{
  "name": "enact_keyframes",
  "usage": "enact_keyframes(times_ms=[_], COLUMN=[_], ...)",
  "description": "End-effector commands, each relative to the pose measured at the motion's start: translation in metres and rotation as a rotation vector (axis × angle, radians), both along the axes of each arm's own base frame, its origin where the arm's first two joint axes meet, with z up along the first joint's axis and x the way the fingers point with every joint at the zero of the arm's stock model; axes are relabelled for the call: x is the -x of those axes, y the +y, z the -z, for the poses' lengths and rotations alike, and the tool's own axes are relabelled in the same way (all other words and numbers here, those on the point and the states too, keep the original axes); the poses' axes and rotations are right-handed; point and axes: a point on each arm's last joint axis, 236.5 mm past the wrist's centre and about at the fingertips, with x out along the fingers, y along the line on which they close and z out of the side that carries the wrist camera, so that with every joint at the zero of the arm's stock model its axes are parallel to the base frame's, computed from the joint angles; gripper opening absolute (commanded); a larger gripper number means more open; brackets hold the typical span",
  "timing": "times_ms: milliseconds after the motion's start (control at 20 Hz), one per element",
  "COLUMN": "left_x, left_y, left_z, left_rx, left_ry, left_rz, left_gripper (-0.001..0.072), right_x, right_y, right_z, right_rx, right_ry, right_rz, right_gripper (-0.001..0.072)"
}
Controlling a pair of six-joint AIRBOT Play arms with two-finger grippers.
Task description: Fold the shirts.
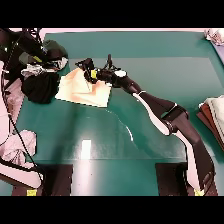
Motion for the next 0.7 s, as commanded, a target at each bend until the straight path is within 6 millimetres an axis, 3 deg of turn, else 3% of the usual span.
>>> enact_keyframes(times_ms=[0, 150, 200, 250, 300, 350, 400, 550, 650], left_x=[0.008, 0.011, 0.013, 0.014, 0.014, 0.013, 0.012, 0.013, 0.016], left_y=[-0.001, -0.001, 0.0, 0.0, 0.0, 0.0, -0.001, -0.001, -0.001], left_z=[0.002, 0.004, 0.004, 0.005, 0.005, 0.004, 0.004, 0.004, 0.005], left_rx=[0.0, -0.004, -0.006, -0.007, -0.007, -0.006, -0.003, -0.004, -0.005], left_ry=[0.033, 0.047, 0.057, 0.062, 0.061, 0.058, 0.051, 0.056, 0.07], left_rz=[0.009, 0.012, 0.014, 0.015, 0.014, 0.014, 0.013, 0.013, 0.017], left_gripper=[0.0047, 0.0047, 0.0047, 0.0047, 0.0047, 0.0047, 0.0047, 0.0047, 0.0047], right_x=[0.026, 0.045, 0.05, 0.052, 0.049, 0.045, 0.039, 0.014, 0.01], right_y=[0.027, 0.024, 0.006, -0.029, -0.065, -0.089, -0.097, -0.085, -0.09], right_z=[0.017, 0.049, 0.071, 0.097, 0.112, 0.111, 0.097, 0.024, -0.015], right_rx=[0.077, 0.365, 0.542, 0.77, 0.959, 1.058, 1.034, 0.803, 0.824], right_ry=[-0.098, -0.278, -0.298, -0.295, -0.297, -0.314, -0.321, -0.422, -0.562], right_rz=[-0.074, -0.178, -0.24, -0.291, -0.323, -0.341, -0.327, -0.182, -0.169], right_gripper=[0.0574, 0.0572, 0.0572, 0.0571, 0.0572, 0.0572, 0.0576, 0.0627, 0.0627])
